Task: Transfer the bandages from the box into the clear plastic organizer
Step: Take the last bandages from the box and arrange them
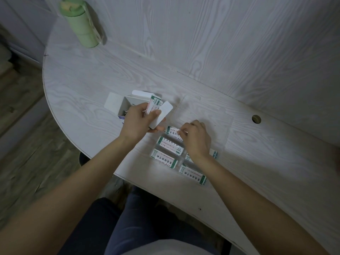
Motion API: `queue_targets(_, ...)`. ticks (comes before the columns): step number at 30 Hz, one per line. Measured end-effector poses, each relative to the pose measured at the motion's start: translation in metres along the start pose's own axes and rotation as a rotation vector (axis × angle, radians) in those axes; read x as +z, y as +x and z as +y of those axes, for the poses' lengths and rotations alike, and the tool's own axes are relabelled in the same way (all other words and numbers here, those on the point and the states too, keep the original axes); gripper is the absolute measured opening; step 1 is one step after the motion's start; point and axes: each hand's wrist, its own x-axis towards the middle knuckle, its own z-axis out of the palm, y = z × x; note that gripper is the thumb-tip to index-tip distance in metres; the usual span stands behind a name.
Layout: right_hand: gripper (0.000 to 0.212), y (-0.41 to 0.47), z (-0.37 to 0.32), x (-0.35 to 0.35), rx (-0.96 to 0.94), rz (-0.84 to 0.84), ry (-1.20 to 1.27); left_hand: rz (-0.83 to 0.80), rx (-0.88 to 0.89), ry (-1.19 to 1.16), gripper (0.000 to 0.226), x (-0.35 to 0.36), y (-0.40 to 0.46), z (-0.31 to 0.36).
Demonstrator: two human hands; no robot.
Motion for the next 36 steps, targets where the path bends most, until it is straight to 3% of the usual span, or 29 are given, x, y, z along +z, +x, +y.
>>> queue_targets(8, 0.026, 0.0, -0.009, 0.003, -0.058, -0.061, -0.103, -0.001, 0.015, -0.002, 0.014, 0.003, 0.002, 0.002)
queue_targets(15, 0.026, 0.005, -0.01, -0.001, -0.074, -0.143, -0.032, -0.011, 0.008, 0.034, 0.019, 0.005, 0.003, 0.005)
queue_targets(17, 0.026, 0.009, -0.01, -0.01, -0.018, -0.123, 0.16, -0.025, 0.01, 0.042, 0.014, 0.006, 0.002, 0.005)
queue_targets(21, 0.021, 0.019, -0.017, -0.049, 0.127, -0.15, 0.888, -0.051, -0.018, 0.054, 0.016, 0.008, 0.004, 0.006)
queue_targets(26, 0.011, 0.022, -0.02, -0.063, 0.162, -0.237, 1.016, -0.146, -0.026, 0.043, 0.016, 0.021, 0.003, 0.012)
queue_targets(31, 0.008, 0.019, -0.007, -0.054, 0.339, -0.208, 1.395, -0.061, -0.032, 0.019, 0.014, 0.014, 0.005, 0.014)
queue_targets(33, 0.006, 0.016, -0.002, -0.047, 0.346, -0.183, 1.275, -0.055, -0.023, 0.02, 0.014, 0.011, 0.005, 0.016)
queue_targets(36, 0.022, 0.013, 0.003, -0.037, 0.337, -0.131, 1.013, -0.039, 0.001, 0.02, 0.014, 0.011, 0.006, 0.021)
